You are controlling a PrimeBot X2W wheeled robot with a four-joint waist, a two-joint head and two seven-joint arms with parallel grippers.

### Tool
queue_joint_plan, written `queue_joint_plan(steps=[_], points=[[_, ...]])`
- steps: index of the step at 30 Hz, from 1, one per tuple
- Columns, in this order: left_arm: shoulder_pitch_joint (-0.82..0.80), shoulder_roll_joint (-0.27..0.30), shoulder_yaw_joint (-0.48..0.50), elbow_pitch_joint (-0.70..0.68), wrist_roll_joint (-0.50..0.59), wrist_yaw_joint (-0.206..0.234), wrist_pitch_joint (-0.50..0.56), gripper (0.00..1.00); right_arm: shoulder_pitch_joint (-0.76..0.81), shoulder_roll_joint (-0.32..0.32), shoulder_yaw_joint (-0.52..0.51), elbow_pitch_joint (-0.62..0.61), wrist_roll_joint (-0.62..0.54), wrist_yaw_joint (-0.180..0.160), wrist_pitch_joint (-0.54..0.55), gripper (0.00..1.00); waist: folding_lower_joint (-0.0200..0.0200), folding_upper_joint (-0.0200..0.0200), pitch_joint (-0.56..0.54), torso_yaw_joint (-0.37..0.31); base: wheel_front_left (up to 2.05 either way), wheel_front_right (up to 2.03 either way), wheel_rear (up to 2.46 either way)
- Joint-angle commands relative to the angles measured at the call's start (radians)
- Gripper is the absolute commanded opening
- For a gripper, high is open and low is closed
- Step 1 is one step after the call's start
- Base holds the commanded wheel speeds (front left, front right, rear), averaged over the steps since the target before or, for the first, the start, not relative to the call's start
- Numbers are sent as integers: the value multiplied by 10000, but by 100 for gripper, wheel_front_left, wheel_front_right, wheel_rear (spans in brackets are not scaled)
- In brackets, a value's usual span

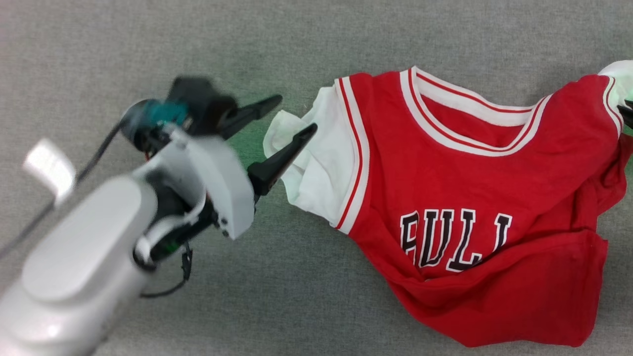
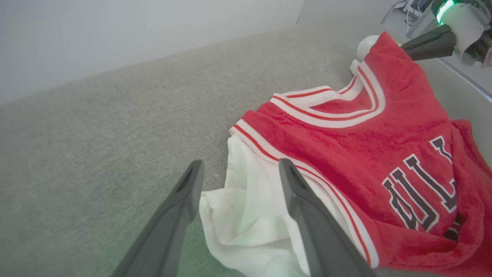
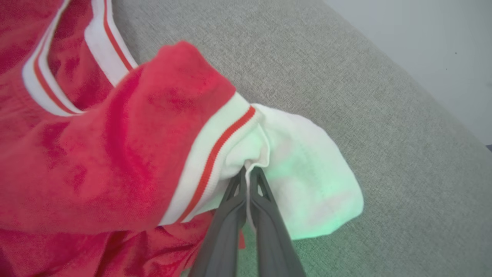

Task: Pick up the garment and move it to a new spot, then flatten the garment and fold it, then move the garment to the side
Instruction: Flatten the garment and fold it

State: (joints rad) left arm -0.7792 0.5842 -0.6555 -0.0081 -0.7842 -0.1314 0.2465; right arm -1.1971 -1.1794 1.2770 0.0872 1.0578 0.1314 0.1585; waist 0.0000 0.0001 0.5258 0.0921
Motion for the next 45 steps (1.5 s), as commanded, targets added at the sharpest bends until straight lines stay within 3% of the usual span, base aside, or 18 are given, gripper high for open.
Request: queue_joint_plan(steps=[1, 6, 13, 14, 15, 17, 24, 30, 35, 45], points=[[-419, 133, -310, 220, -561, 24, 571, 100, -91, 88, 32, -20, 26, -15, 18, 0, 0, -1, 112, -67, 0, 0, 0], [-2214, 301, -1414, 1107, -2721, 21, 2920, 100, -265, 211, 37, -74, -17, -15, 121, 0, 0, -1, 302, -198, 0, 0, 0], [-3441, 19, -2564, 2257, -3847, 20, 3959, 100, -345, 351, 47, -109, -81, -15, 171, 0, 0, -1, 432, -311, 0, 0, 0], [-3509, -34, -2776, 2398, -3835, 20, 3958, 89, -364, 363, 46, -108, -80, -15, 161, 0, 0, -1, 442, -320, 0, 0, 0], [-3555, -81, -2906, 2565, -3851, 20, 3829, 65, -381, 374, 46, -101, -82, -15, 144, 0, 0, -1, 442, -328, 0, 0, 0], [-3587, -212, -3097, 2922, -4088, 21, 3607, 0, -400, 426, 47, -93, -73, -15, 86, 0, 0, -1, 411, -357, 0, 0, 0], [-3956, -25, -3392, 3000, -4725, 19, 2356, 0, -591, 326, 44, -224, 450, -15, -290, 0, 0, -1, -37, -442, 0, 0, 0], [-4502, 148, -3212, 2989, -4702, 19, 502, 0, -1038, 16, 43, -235, 1172, -15, -584, 0, 0, -1, -371, -462, 0, 0, 0], [-5121, 222, -3065, 3443, -4530, 19, -851, 0, -1520, 80, -259, 596, 1910, -17, -825, 0, 0, -1, -326, -604, 0, 0, 0], [-7997, -1132, -1838, 6798, -4140, 88, -3548, 0, -3692, 2619, -1922, 4277, 2665, -15, -1640, 0, 0, -1, 279, -899, 0, 0, 0]])
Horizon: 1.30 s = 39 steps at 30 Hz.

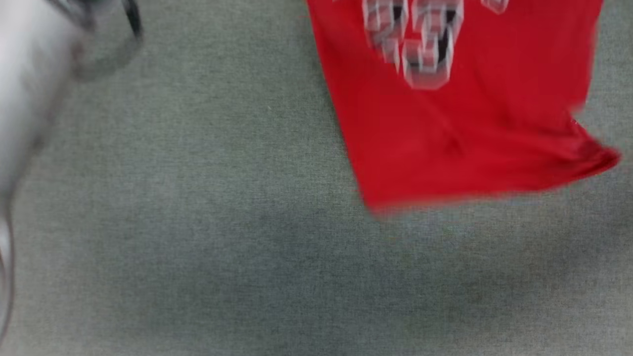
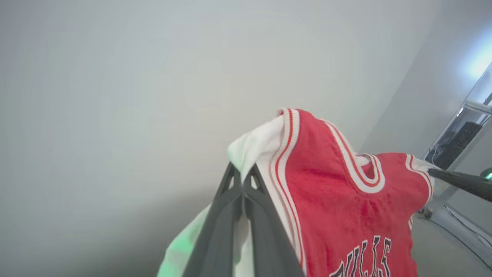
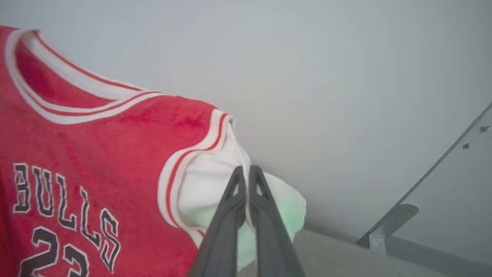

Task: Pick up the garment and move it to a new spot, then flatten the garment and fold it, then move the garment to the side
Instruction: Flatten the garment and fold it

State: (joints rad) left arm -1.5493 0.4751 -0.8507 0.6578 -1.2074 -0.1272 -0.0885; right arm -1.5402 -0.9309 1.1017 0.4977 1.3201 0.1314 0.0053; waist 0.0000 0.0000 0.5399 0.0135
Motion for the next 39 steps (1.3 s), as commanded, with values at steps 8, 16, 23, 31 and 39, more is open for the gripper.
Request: queue_joint_plan(steps=[8, 16, 23, 31, 39], points=[[-2742, -727, 1001, 2010, 615, 61, -1648, 0, -2637, 1644, -1306, 3127, -690, -17, -1786, 0, 0, 0, 164, -234, 0, 0, 0], [-1330, -404, 994, 921, 4, -31, -1766, 0, -2032, 1601, -620, 2933, -1106, -17, -2113, 0, 0, 0, 22, -224, 0, 0, 0], [1997, 1232, -957, -2034, -447, -37, -1561, 0, 398, 441, 488, 889, -666, -17, -2130, 0, 0, 0, -142, -244, 0, 0, 0], [4601, 2597, -2370, -3716, -923, -39, -1670, 0, 3041, -1044, 1174, -1294, 38, -17, -2420, 0, 0, 0, -549, -231, 0, 0, 0], [7028, 3568, -2678, -5084, -1206, -40, -1761, 0, 5542, -2562, 1608, -3640, 730, -17, -2233, 0, 0, 0, -1145, -342, 0, 0, 0]])
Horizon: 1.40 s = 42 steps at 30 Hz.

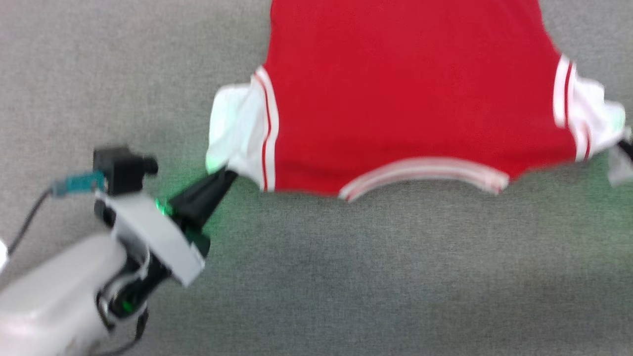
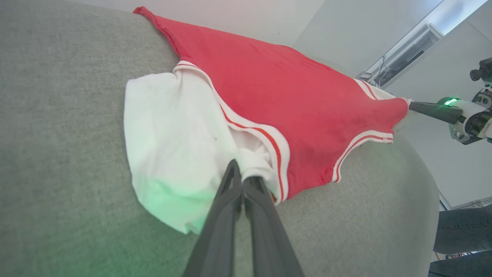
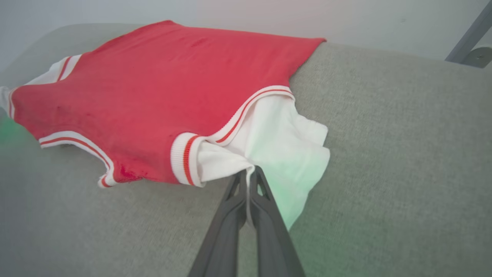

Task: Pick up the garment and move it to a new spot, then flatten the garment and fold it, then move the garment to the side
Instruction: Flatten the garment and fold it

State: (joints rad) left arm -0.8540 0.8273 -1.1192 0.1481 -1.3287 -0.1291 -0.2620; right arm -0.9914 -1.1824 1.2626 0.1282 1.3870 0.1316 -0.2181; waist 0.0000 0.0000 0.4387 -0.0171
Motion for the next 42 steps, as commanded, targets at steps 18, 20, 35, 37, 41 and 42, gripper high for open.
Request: queue_joint_plan(steps=[18, 20, 35, 37, 41, 42], points=[[4956, 1372, 1155, -2702, -220, 561, -18, 0, 3886, -1824, 180, -2735, 1092, -19, 872, 0, 0, 0, -584, 189, 0, 0, 0], [5150, 1477, 1088, -2976, -198, 664, -18, 0, 4071, -1951, 180, -2862, 1206, -19, 815, 0, 0, 0, -593, 196, 0, 0, 0], [4471, -259, 904, -1493, 435, 745, 209, 0, 3641, 299, 180, -272, -228, -48, 2051, 0, 0, 0, -510, 176, 0, 0, 0], [4366, -600, 784, -975, 526, 683, 248, 0, 3633, 789, 209, 287, -568, -102, 2256, 0, 0, 0, -487, 196, 0, 0, 0], [4264, -1006, 660, -296, 592, 562, 259, 0, 3636, 1448, 210, 659, -870, -122, 2214, 0, 0, 0, -462, 160, 0, 0, 0], [4264, -1044, 666, -220, 585, 543, 254, 0, 3601, 1484, 168, 636, -925, -122, 2110, 22, 0, 0, -452, 137, 0, 0, 0]])
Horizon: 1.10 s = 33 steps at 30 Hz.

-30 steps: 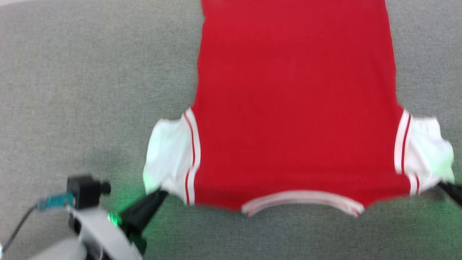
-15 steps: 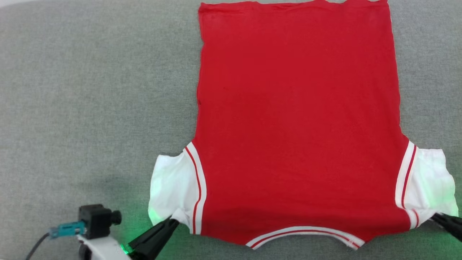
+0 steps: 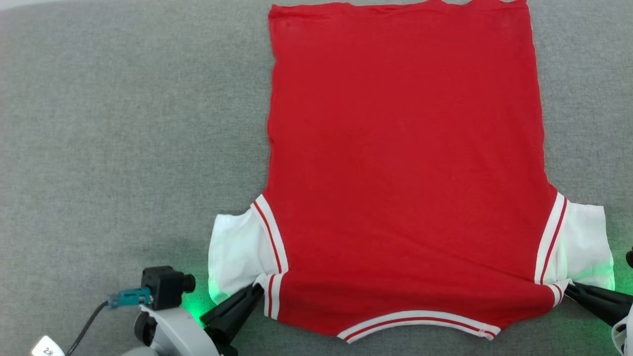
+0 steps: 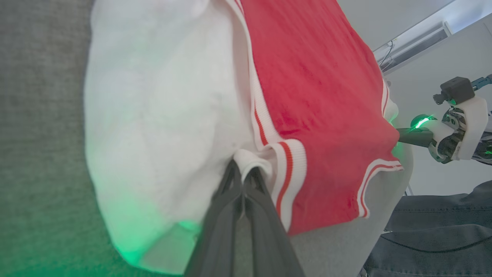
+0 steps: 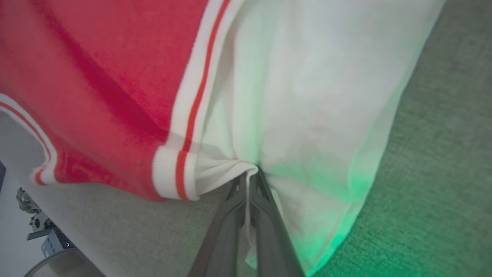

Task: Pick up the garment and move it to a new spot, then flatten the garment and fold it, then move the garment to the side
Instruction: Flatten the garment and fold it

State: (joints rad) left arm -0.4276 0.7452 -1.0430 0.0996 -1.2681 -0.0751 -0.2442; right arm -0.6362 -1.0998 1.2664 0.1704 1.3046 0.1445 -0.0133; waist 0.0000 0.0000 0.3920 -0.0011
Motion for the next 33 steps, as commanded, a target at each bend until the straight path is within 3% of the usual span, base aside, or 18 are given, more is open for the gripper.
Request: queue_joint_plan(steps=[1, 2, 3, 5, 13, 16, 20, 23, 30, 33], points=[[9, -250, -88, 315, -18, -26, 77, 0, -10, 598, 77, 211, -222, -250, -47, 47, 0, 0, 19, -44, 0, 0, 0], [28, -263, -77, 350, -14, -47, 58, 0, -45, 488, 32, 148, -291, -250, -136, 94, 0, 0, 22, -60, 0, 0, 0], [59, -254, -67, 371, -6, -66, 47, 0, -51, 361, -45, -6, -298, -250, -250, 100, 0, 0, 21, -84, 0, 0, 0], [123, -217, -46, 340, 1, -86, 31, 0, -9, -78, -200, -454, -301, -241, -411, 100, 0, 0, 23, -120, 0, 0, 0], [370, -72, 147, -222, 118, 100, -52, 0, -241, -2983, -1230, -3055, 343, -146, -428, 100, 0, 0, 178, -220, 0, 0, 0], [303, -84, 207, -488, 218, 164, -69, 0, -791, -3397, -1927, -3316, 489, -146, -110, 100, 0, 0, 340, -174, 0, 0, 0], [34, -164, 152, -636, 400, 156, 65, 0, -1628, -3472, -2734, -2823, 562, -146, 481, 100, 0, 0, 536, -9, 0, 0, 0], [-340, -239, 149, -676, 560, 62, 239, 0, -2659, -2799, -3396, -1925, 322, -146, 1335, 100, 0, 0, 762, 269, 0, 0, 0], [-1097, -602, 99, -536, 848, -209, 404, 0, -5509, 358, -4103, 1654, -1163, -146, 3559, 100, 0, 0, 1305, 1168, 0, 0, 0], [-1336, -768, 44, -444, 925, -313, 432, 0, -6566, 1336, -4024, 3304, -1922, -146, 4639, 100, 0, 0, 1620, 1526, 0, 0, 0]])
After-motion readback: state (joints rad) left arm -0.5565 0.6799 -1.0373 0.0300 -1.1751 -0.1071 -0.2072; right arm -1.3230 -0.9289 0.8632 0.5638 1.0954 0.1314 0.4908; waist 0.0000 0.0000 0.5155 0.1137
